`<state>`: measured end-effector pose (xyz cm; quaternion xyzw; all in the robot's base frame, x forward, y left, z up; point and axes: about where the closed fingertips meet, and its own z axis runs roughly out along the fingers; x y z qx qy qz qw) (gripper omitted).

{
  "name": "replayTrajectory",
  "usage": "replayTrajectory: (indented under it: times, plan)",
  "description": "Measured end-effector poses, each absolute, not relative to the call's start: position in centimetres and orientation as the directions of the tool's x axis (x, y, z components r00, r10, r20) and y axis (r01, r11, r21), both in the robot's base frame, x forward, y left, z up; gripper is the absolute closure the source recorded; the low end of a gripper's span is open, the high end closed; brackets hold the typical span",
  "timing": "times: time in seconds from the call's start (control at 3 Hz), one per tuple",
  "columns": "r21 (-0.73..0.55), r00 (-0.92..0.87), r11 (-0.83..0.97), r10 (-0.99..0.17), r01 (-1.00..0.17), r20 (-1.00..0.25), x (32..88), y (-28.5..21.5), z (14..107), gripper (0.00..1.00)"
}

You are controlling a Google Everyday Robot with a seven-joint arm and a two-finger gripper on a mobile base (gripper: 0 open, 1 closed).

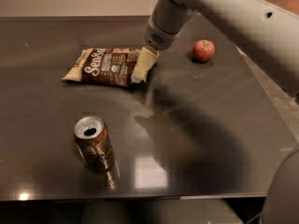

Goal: Move brown chip bag near apple

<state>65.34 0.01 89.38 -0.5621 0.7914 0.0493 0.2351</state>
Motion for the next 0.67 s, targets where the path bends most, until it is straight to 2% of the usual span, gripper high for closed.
replayTrajectory:
  times: [0.67]
  plan:
    - [-0.161,-0.343,0.435,-0.848,-0.886,-0.403,69.9,2.5,86.5,0.0]
